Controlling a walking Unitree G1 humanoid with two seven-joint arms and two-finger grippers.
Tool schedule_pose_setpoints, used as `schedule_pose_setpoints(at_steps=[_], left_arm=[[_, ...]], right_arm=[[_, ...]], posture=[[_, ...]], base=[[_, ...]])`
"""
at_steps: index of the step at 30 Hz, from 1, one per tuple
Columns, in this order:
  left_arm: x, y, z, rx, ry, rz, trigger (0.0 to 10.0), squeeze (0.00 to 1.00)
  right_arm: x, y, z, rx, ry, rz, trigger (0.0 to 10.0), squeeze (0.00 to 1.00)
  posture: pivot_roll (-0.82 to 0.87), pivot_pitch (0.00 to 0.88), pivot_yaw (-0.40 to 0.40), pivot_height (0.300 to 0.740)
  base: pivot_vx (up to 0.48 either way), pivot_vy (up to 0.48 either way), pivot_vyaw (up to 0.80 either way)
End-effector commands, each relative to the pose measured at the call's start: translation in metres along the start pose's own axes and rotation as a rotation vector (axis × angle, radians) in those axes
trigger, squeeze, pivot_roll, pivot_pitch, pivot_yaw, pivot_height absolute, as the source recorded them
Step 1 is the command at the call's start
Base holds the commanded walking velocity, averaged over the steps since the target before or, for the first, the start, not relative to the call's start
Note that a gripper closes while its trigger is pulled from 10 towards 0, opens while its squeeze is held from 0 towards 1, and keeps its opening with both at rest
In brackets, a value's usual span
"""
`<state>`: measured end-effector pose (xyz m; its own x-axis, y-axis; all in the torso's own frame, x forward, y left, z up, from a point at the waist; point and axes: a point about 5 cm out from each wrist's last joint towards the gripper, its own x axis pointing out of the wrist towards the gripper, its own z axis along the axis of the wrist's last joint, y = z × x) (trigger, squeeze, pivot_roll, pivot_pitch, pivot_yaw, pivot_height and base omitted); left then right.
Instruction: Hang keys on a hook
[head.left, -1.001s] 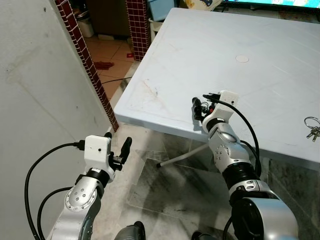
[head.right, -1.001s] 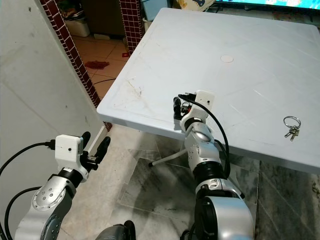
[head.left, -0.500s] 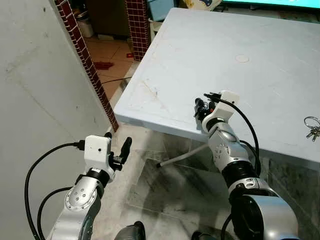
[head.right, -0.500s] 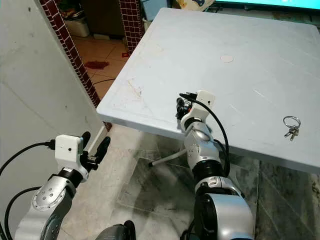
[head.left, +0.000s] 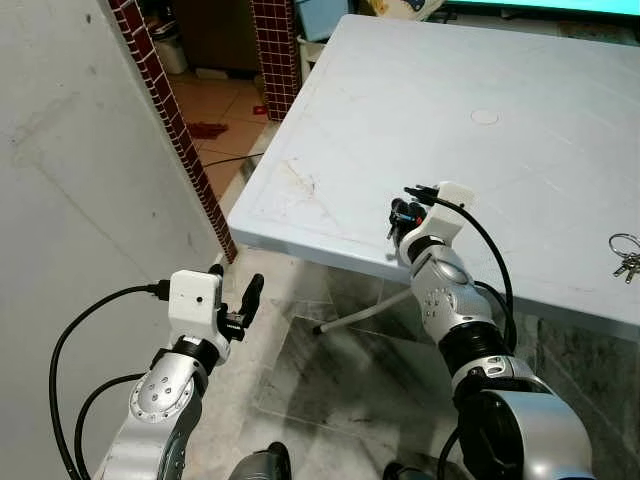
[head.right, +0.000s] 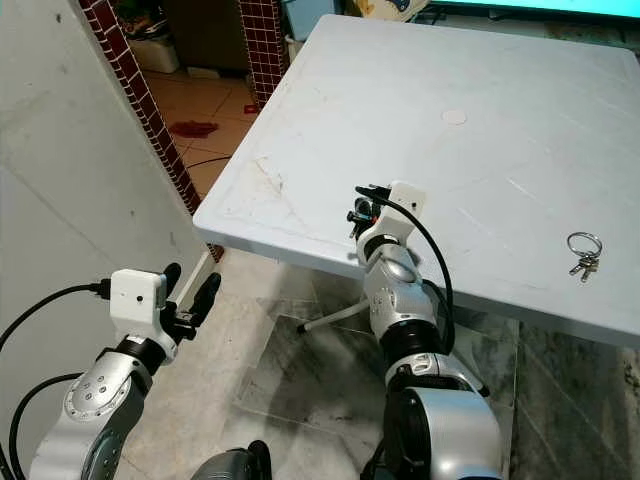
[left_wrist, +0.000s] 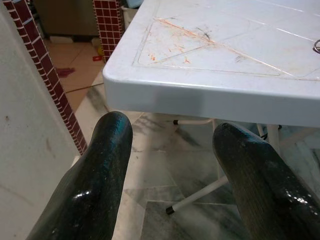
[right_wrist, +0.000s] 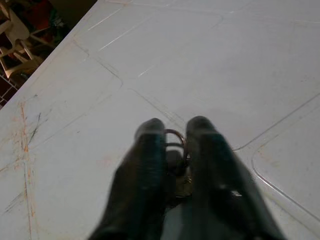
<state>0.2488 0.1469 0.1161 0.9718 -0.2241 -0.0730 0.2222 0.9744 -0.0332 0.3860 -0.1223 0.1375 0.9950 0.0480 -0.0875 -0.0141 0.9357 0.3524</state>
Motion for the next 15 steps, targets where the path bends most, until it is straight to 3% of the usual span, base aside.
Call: schedule_pose_setpoints(at_steps=[1, 15], left_arm=[[-0.0018, -0.0001, 0.0025, 0.012, -0.004, 0.006, 10.0, 0.0], [0.0004, 0.0007, 0.0033, 0.018, -0.006, 0.007, 10.0, 0.0]], right_arm=[[-0.0003, 0.0006, -0.0026, 0.01, 0.013, -0.014, 0.0, 0.0], [-0.0012, -0.0035, -0.0039, 0.008, 0.015, -0.034, 0.0, 0.0]], posture=[[0.16, 0.189, 0.073, 0.74], [0.16, 0.182, 0.075, 0.74]], base=[[0.0, 0.0, 0.0], [0.0, 0.0, 0.0]])
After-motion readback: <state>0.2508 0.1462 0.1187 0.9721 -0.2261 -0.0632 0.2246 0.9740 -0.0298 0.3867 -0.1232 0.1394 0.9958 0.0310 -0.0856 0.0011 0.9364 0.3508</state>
